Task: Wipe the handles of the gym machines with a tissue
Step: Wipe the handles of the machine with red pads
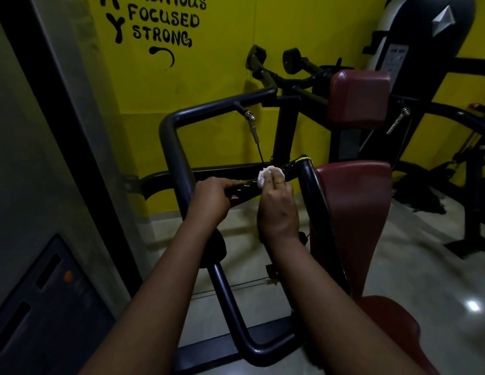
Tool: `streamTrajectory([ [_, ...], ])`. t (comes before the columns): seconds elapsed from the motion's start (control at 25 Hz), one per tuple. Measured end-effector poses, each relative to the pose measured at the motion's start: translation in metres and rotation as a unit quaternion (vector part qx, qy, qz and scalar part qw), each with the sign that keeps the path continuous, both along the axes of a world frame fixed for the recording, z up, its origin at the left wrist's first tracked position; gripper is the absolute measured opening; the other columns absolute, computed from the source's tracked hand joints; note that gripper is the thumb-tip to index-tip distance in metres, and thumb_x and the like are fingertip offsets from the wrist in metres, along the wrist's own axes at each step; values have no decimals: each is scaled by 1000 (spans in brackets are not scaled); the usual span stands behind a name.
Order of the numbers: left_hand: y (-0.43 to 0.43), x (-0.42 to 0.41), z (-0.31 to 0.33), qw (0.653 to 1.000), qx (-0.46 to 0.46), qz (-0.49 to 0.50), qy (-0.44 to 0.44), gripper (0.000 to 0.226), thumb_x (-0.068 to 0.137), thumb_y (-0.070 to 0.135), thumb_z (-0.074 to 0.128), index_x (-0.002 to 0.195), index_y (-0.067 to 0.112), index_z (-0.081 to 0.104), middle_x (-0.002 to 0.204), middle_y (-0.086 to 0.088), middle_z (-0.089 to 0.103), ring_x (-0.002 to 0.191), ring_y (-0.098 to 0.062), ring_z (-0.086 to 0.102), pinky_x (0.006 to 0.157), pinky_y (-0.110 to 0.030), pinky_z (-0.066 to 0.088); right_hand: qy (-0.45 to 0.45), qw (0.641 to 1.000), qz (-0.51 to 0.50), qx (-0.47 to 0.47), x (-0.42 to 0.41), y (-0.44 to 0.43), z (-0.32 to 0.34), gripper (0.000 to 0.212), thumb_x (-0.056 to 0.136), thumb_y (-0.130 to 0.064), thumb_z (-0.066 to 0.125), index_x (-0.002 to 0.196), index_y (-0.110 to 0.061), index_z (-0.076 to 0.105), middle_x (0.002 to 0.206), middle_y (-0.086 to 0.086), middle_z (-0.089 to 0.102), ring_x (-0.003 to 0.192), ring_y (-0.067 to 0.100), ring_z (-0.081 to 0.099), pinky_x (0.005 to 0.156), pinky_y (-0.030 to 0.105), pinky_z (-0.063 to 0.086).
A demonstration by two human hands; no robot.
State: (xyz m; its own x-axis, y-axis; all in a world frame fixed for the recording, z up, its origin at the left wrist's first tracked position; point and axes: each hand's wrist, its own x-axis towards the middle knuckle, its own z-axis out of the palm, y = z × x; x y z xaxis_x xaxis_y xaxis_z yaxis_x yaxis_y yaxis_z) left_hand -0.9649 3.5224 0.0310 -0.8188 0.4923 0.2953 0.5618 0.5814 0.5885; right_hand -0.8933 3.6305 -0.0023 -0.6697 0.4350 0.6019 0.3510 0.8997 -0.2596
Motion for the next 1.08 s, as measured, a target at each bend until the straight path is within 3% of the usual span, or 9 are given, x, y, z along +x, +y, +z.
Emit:
streamTrajectory([
  [0.08, 1, -1, 0, 1000, -9, 2, -1, 38, 89, 13, 68, 125, 24, 65, 124, 0, 67, 110, -15, 61, 71, -8, 31, 74, 993, -24, -88, -4, -11, -2, 58, 83, 15, 50, 139, 3, 44, 139, 24, 42, 118, 36, 49, 94, 35, 45],
  [0.2, 0, -1, 1, 1000, 1, -13, -10, 37, 88, 15, 70, 124, 23, 66, 122, -1, 68, 108, -13, 63, 76, -11, 38, 187, 972, 4, -142, -6, -32, -6, 31, 84, 11, 55, 111, 0, 64, 107, 21, 55, 79, 22, 55, 69, 25, 44],
  [0.32, 1, -2, -3, 1000, -8, 6, 5, 38, 89, 13, 68, 124, 27, 65, 123, -1, 67, 111, -17, 61, 85, -22, 43, 251, 935, -38, -246, -6, -20, 1, 22, 87, 4, 57, 105, -4, 66, 108, 17, 60, 88, 22, 56, 74, 20, 37],
  [0.44, 3, -6, -6, 1000, -9, 9, 9, 39, 89, 12, 66, 124, 29, 65, 124, 1, 67, 113, -18, 60, 89, -24, 43, 341, 842, -108, -404, -15, -24, 3, 21, 89, -1, 59, 110, -5, 61, 114, 12, 62, 105, 23, 57, 75, 10, 33],
  [0.6, 3, -7, -7, 1000, -9, 6, 8, 42, 90, 9, 64, 126, 30, 63, 126, 1, 65, 115, -17, 58, 90, -24, 43, 387, 710, -89, -582, -27, -53, -4, 14, 92, -4, 59, 105, -9, 58, 98, 10, 69, 89, 21, 68, 77, 26, 54],
  [0.72, 5, -7, -11, 1000, -18, 12, 14, 54, 89, -1, 58, 129, 35, 60, 127, 0, 65, 112, -19, 59, 90, -28, 48, 400, 651, -152, -626, -34, -10, 8, 8, 96, -12, 53, 90, -13, 59, 81, 3, 62, 80, 23, 65, 74, 30, 50],
  [0.8, 7, -6, -13, 1000, -20, 18, 14, 60, 88, -6, 56, 129, 38, 59, 126, 1, 65, 111, -19, 59, 91, -32, 51, 377, 612, -115, -686, -33, -3, 18, 16, 99, -9, 44, 95, -17, 57, 81, 0, 54, 73, 17, 56, 75, 29, 46],
  [0.92, 7, -6, -14, 1000, -3, 21, 13, 55, 89, -3, 59, 128, 35, 61, 124, 3, 66, 109, -15, 60, 85, -27, 49, 301, 571, -48, -763, -34, -20, 8, 38, 94, 10, 31, 86, -17, 57, 79, 7, 58, 66, 14, 53, 57, 24, 46],
  [1.08, 7, -6, -15, 999, -9, 24, 20, 53, 90, -2, 57, 129, 35, 60, 125, 1, 65, 109, -17, 59, 83, -26, 45, 263, 518, -18, -814, -24, 12, 16, 34, 98, 4, 26, 74, -15, 41, 71, 7, 40, 54, 10, 41, 44, 19, 40],
])
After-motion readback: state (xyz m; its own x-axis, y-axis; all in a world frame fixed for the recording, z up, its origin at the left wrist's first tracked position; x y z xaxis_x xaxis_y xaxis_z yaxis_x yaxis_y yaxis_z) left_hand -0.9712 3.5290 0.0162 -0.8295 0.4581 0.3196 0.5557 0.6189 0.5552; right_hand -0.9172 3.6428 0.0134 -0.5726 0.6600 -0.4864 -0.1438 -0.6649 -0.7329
